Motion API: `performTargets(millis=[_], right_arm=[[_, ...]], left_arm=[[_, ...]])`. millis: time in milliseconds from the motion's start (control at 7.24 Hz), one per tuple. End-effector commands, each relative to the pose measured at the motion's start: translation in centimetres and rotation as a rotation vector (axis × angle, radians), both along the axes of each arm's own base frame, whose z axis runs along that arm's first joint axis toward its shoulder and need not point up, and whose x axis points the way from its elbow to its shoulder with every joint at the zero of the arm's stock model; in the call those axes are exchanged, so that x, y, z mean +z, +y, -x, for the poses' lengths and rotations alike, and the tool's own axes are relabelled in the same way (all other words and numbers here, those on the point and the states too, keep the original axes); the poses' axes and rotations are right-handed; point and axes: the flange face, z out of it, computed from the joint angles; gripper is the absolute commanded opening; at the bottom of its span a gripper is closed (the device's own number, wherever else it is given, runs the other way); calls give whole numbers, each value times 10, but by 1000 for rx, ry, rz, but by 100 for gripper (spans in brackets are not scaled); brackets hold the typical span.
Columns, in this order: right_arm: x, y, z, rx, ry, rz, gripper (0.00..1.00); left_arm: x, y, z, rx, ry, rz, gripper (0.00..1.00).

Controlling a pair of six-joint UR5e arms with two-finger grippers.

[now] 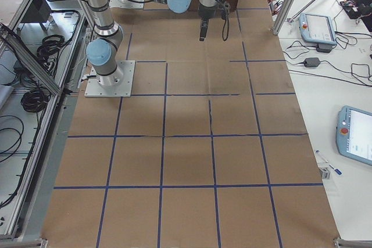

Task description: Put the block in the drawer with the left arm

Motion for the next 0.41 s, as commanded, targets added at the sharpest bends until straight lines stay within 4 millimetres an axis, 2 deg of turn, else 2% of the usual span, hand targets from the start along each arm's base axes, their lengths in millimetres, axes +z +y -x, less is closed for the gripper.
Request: performTargets(millis=[0, 138, 276], right_arm=[[1, 0, 0, -2, 0, 1, 100], [0, 0, 0, 0, 0, 0, 100], [0, 0, 0, -2, 0, 0, 100]], left_arm=[[3, -3, 0, -2, 0, 3, 99], [-3, 1, 0, 3, 6, -10, 99], [4, 2, 0, 3, 1, 3, 99]])
